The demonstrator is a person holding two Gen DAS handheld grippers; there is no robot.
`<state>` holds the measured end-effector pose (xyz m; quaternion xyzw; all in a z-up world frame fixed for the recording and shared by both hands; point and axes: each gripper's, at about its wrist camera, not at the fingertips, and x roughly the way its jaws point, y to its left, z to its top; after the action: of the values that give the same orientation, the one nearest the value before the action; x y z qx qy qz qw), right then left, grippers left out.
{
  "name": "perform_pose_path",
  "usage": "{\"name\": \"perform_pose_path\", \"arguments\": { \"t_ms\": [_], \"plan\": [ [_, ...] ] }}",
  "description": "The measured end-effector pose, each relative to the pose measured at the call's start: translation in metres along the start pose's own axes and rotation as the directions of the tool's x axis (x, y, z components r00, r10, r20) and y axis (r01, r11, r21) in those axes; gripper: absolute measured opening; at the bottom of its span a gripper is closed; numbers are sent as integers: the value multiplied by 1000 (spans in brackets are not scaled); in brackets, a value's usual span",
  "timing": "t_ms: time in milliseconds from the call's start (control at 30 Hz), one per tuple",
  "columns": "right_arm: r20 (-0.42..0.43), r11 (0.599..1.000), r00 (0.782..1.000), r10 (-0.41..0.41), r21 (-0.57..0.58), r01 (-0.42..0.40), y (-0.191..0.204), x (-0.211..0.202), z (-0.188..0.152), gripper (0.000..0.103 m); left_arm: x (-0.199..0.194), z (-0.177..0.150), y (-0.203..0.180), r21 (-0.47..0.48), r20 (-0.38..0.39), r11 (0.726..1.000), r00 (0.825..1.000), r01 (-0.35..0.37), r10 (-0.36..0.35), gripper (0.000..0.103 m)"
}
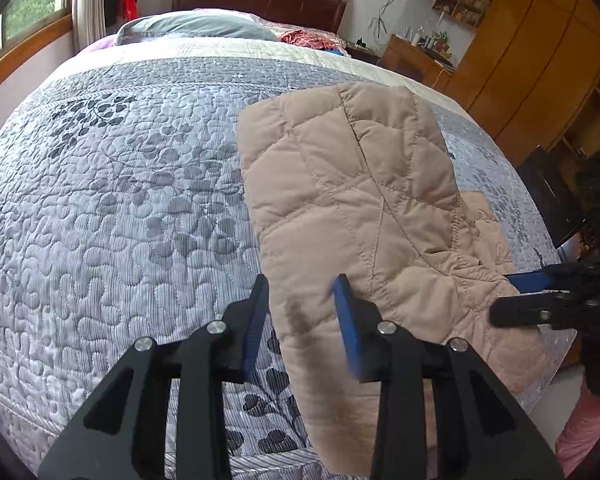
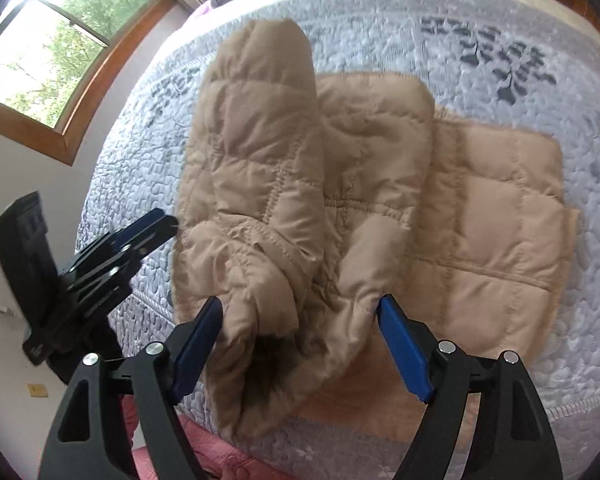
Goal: Fold large clothes
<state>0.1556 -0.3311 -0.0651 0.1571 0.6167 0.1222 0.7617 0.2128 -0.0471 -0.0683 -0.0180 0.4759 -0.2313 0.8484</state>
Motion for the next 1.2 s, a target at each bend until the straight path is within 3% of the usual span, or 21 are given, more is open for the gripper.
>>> {"name": "perform_pose_path", "arguments": {
  "t_ms": [67, 167, 333, 433, 667, 833, 1200],
  "plan": [
    [-16, 1000, 1000, -3, 4, 3, 2, 8, 4, 81, -2, -1, 0, -4, 1, 1000, 1000, 1, -1, 34],
    [-25, 999, 999, -30, -16, 30, 5, 17, 8, 71, 0, -2, 5, -17, 1, 1000, 1000, 1, -1, 34],
    [-7, 995, 999, -43, -92, 42, 14, 18, 8, 36, -2, -3, 11, -49, 1, 999, 1000, -2, 3, 34],
    [34, 992, 999, -21, -127, 25, 18, 3, 4, 25, -8, -2, 13, -68, 16, 998, 1000, 4, -3, 34],
    [191, 983, 981, 6, -179, 29, 11, -61, -17, 21, -26, 4, -8, -41, 74, 998, 996, 44, -41, 34],
    [279, 988, 960, -6, -145, 48, -10, -98, -40, 21, -30, 6, -36, 20, 98, 997, 992, 77, -78, 34],
    [295, 999, 955, -24, -15, 29, -76, -97, -72, 21, 6, 2, -93, 116, 17, 987, 993, 113, -116, 35]
  ]
}}
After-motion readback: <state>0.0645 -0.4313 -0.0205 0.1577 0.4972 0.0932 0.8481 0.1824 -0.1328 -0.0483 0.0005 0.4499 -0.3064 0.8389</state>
